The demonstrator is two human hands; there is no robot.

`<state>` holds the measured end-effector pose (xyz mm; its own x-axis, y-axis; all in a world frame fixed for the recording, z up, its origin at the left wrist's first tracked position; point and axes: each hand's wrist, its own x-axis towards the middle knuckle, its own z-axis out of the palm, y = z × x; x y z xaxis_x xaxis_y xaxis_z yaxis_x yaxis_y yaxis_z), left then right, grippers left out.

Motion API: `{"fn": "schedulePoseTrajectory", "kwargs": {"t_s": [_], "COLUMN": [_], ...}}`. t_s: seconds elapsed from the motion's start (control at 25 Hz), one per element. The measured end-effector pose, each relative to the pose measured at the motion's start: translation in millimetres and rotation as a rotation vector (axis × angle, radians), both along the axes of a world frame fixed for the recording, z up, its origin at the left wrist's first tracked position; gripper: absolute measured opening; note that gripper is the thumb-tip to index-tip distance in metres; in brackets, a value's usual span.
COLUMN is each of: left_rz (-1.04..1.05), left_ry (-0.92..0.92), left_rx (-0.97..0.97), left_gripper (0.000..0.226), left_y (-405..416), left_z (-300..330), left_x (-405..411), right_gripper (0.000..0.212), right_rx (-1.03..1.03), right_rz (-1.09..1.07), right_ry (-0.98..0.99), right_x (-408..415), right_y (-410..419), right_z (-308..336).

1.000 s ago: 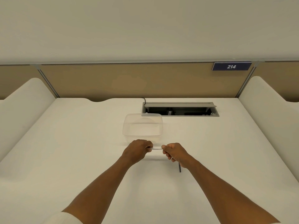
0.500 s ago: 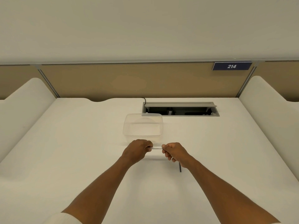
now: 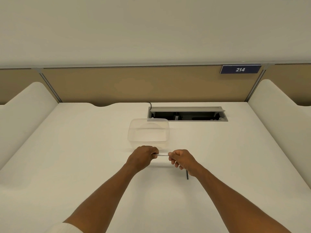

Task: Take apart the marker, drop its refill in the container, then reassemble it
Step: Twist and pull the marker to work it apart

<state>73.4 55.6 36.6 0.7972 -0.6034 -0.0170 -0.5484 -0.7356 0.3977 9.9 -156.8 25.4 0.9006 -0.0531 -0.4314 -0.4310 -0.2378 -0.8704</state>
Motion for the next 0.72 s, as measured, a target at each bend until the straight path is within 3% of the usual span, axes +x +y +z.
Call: {"fn": "schedulePoseTrajectory", "kwargs": {"t_s": [0.12, 0.32, 0.6, 0.72], "left_rz": [0.018, 0.02, 0.005, 0.0], "left_ry": [0.006, 0.0, -0.01, -0.013], "left_rx": [-0.011, -0.013, -0.009, -0.018], "left_gripper": [0.008, 0.008, 0.007, 0.006], "left_y": [0.0, -0.9, 2.0, 1.4], "left_z": [0.0, 2.4, -1.5, -0.9], "left_x": [-1.4, -1.3, -2.8, -4.5], "right_gripper": [0.018, 0.043, 0.012, 0.03], "right_rx": [0.035, 0.041, 0.052, 0.054], "right_rz": [-0.046, -0.111, -0.065, -0.059], "right_ry": [-0.048, 0.042, -0.032, 0.016], "right_x": [-1.1, 1.2, -1.7, -2.0], "right_y": [0.8, 3.5, 2.0, 3.2], "right_z": [-2.6, 0.0, -4.1, -1.1]}}
